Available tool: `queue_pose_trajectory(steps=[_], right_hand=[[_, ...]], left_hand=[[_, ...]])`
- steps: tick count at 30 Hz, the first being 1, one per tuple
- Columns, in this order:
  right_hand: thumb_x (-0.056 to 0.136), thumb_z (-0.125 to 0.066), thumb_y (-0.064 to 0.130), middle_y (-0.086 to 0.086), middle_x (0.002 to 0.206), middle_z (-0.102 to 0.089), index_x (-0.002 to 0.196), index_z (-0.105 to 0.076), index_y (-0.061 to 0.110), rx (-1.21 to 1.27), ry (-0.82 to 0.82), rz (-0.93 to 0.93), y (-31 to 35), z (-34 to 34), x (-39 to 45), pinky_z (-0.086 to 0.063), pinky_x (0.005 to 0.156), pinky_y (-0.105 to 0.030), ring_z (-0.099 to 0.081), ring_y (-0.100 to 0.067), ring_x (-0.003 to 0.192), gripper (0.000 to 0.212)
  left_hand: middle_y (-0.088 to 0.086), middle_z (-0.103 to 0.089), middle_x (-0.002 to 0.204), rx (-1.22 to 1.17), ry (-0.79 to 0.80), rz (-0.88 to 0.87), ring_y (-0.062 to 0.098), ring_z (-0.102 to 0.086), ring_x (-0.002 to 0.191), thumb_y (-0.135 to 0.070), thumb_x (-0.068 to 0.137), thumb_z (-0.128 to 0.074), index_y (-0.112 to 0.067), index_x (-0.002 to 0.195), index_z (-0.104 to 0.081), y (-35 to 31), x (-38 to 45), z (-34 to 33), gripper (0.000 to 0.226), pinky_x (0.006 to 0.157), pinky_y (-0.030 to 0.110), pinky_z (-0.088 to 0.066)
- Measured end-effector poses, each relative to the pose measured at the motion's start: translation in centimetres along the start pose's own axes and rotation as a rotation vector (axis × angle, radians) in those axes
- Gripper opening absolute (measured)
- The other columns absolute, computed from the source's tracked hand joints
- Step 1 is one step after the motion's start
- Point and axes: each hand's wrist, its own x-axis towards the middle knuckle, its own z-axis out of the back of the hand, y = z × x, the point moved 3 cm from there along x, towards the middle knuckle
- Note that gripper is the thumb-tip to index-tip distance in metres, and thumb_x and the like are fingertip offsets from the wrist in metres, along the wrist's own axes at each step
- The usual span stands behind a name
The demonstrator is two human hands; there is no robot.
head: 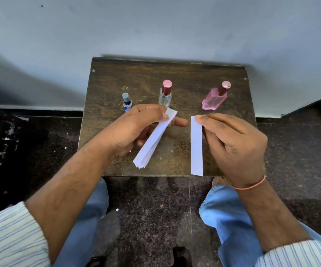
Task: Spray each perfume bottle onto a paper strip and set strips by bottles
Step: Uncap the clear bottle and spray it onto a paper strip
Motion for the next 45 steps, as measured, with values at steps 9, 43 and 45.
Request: queue_pose_trajectory(steps=[9, 43, 45], right_hand=[[0.106, -0.071, 0.010, -0.007, 0.113, -0.083, 0.112, -0.086, 0.009, -0.002, 0.079, 0.013, 0.5, -0.9, -0.1, -0.064, 0.083, -0.045, -0.081, -0.027, 0.099, 0.016], [0.091, -0.084, 0.010, -0.002, 0.069, -0.069, 0.084, -0.083, 0.021, 0.756, 0.377, -0.964, -3.3, -1.9, -0.4, -0.038, 0.047, -0.026, -0.055, -0.018, 0.063, 0.013], [0.091, -0.083, 0.010, -0.013, 0.077, -0.072, 0.084, -0.083, 0.019, 0.665, 0.385, -1.033, -5.0, -0.5, -0.1, -0.038, 0.045, -0.026, -0.059, -0.019, 0.062, 0.011]], left_hand=[[-0.009, -0.051, 0.053, 0.067, -0.079, 0.052, 0.007, -0.039, 0.044, -0.017, 0.101, -0.068, -0.018, 0.092, -0.082, 1.0, 0.3, -1.3, 0.017, 0.041, 0.018, -0.021], [0.023, -0.076, 0.086, 0.226, -0.183, -0.070, 0.014, -0.052, 0.062, -0.032, 0.099, -0.075, -0.024, 0.111, -0.086, 1.3, 0.8, -0.2, 0.018, 0.060, 0.024, -0.043], [0.006, -0.084, 0.095, 0.242, -0.203, -0.084, 0.005, -0.066, 0.076, -0.023, 0.095, -0.081, -0.022, 0.108, -0.087, 1.4, 0.9, 0.0, 0.014, 0.075, 0.025, -0.056]])
